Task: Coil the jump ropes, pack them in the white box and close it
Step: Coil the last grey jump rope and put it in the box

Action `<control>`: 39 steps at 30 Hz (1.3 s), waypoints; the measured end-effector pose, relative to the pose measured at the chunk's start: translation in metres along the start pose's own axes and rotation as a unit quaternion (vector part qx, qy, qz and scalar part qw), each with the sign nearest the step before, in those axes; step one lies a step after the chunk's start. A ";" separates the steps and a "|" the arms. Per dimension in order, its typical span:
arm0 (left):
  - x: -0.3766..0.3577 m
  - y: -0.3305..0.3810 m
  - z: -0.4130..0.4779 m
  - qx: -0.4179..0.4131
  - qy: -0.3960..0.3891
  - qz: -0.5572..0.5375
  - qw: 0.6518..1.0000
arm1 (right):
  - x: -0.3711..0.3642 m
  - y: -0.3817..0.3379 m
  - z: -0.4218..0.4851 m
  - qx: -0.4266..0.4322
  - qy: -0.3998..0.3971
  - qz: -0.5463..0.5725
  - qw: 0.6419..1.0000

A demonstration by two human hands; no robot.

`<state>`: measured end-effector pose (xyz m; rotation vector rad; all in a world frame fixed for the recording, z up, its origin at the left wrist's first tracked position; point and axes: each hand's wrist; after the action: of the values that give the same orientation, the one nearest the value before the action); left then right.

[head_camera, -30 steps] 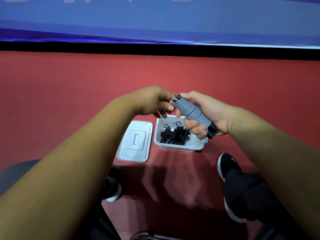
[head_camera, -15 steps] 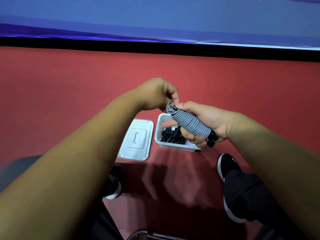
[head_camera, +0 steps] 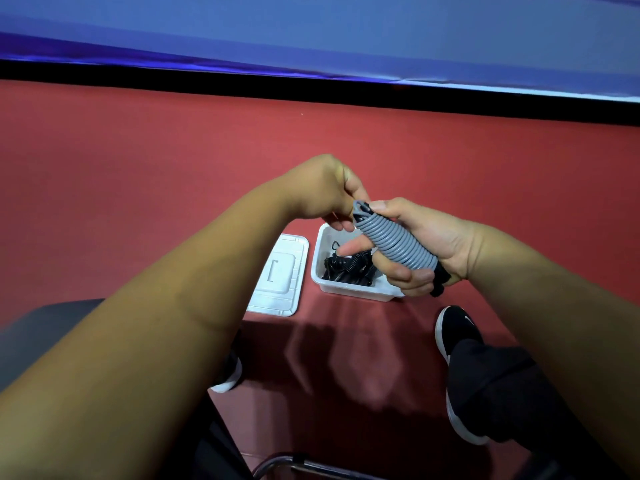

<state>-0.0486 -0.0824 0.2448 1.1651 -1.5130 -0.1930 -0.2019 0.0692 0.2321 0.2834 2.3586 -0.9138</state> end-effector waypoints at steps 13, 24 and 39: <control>0.013 0.025 -0.002 -0.042 0.137 0.102 0.984 | 0.006 -0.003 0.012 0.009 0.053 -0.003 0.999; 0.012 0.013 0.002 -0.012 0.136 -0.165 0.977 | 0.011 -0.009 0.010 0.093 0.130 0.088 0.983; -0.014 0.010 0.017 -0.023 0.248 -0.126 0.960 | 0.009 -0.010 0.016 0.136 0.146 0.095 0.975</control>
<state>-0.0698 -0.0749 0.2368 1.2540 -0.9168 -0.0956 -0.2058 0.0511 0.2226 0.7881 2.4084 -1.1672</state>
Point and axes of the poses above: each hand's wrist, its own z-axis towards the middle knuckle, its own x-axis out of the back of the hand, y = z × x, and after that the axes turned 15 degrees about z, right-handed
